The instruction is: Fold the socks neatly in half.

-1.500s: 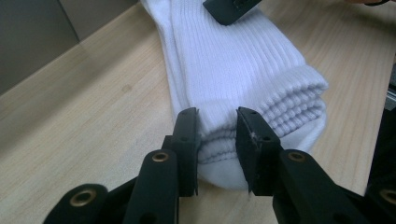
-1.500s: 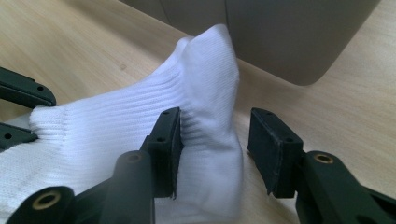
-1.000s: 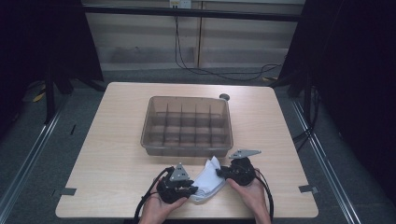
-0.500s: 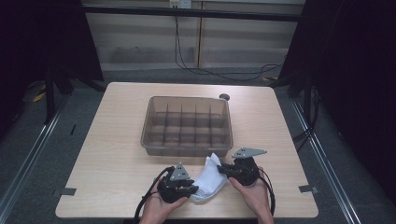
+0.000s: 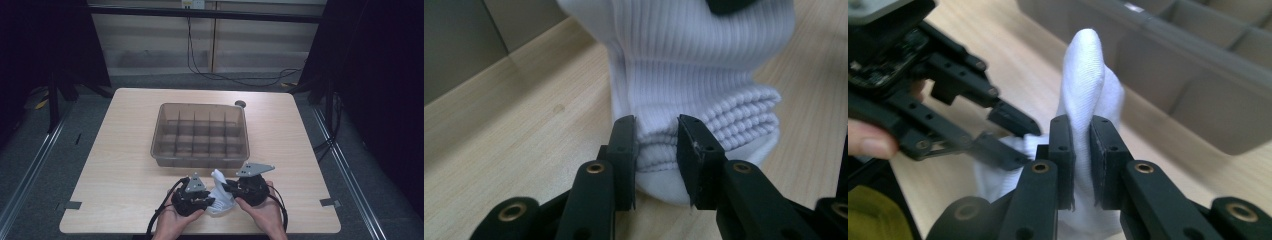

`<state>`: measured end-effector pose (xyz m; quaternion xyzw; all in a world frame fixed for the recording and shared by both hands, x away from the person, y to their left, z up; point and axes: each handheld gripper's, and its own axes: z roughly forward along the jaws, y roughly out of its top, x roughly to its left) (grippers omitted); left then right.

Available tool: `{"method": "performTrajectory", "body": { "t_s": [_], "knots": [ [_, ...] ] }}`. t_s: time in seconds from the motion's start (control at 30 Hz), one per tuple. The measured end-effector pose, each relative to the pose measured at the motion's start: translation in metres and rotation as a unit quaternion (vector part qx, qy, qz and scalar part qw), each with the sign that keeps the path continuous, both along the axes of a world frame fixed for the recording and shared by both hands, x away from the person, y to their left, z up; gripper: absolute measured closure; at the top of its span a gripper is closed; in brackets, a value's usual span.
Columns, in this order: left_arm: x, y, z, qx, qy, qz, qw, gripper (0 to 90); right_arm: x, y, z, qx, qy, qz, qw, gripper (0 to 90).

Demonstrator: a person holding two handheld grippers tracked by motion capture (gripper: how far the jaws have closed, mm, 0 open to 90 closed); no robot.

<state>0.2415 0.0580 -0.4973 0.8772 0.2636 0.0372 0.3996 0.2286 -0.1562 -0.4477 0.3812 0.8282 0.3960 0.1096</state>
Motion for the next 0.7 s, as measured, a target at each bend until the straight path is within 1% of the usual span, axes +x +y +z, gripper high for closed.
{"method": "performTrajectory", "body": {
  "t_s": [0.17, 0.23, 0.27, 0.33, 0.37, 0.4, 0.43, 0.47, 0.57, 0.6, 0.63, 0.7],
  "knots": [
    [0.000, 0.000, -0.001, -0.005, -0.002, 0.005, 1.0000, 68.1, -0.003, 0.011, -0.010, -0.006, 0.010, 0.017, 0.9998, 80.5],
    [0.001, 0.000, -0.001, -0.005, 0.002, 0.008, 1.0000, 67.5, -0.004, 0.014, -0.014, -0.009, 0.014, 0.021, 0.9996, 80.2],
    [0.001, 0.000, 0.000, -0.002, 0.002, 0.008, 1.0000, 67.4, -0.005, 0.015, -0.016, -0.007, 0.015, 0.023, 0.9996, 80.2],
    [0.001, 0.000, 0.000, 0.002, -0.004, 0.014, 0.9999, 64.3, -0.005, 0.017, -0.017, -0.008, 0.018, 0.026, 0.9995, 79.8],
    [0.001, 0.000, 0.000, -0.003, -0.004, 0.019, 0.9998, 61.4, -0.006, 0.017, -0.018, -0.009, 0.017, 0.026, 0.9995, 79.8],
    [0.001, 0.003, 0.001, 0.005, -0.004, 0.021, 0.9998, 58.3, -0.006, 0.017, -0.019, -0.008, 0.019, 0.026, 0.9995, 79.6],
    [0.001, 0.004, 0.001, 0.002, -0.001, 0.025, 0.9997, 55.9, -0.006, 0.017, -0.019, -0.011, 0.017, 0.025, 0.9995, 79.5],
    [0.001, 0.006, 0.002, -0.005, 0.001, 0.030, 0.9995, 55.5, -0.006, 0.017, -0.019, -0.010, 0.017, 0.025, 0.9995, 79.5],
    [-0.002, 0.013, 0.005, -0.003, -0.005, 0.037, 0.9993, 53.6, -0.007, 0.016, -0.020, -0.010, 0.018, 0.026, 0.9995, 79.0],
    [-0.003, 0.016, 0.007, -0.006, -0.006, 0.036, 0.9993, 52.9, -0.007, 0.016, -0.021, -0.010, 0.020, 0.024, 0.9995, 79.1],
    [-0.005, 0.017, 0.009, -0.014, -0.005, 0.040, 0.9991, 52.3, -0.007, 0.015, -0.021, -0.009, 0.018, 0.023, 0.9995, 79.1],
    [-0.007, 0.021, 0.013, -0.005, -0.014, 0.037, 0.9992, 50.8, -0.007, 0.015, -0.021, -0.010, 0.017, 0.025, 0.9995, 79.3]
  ]
}}
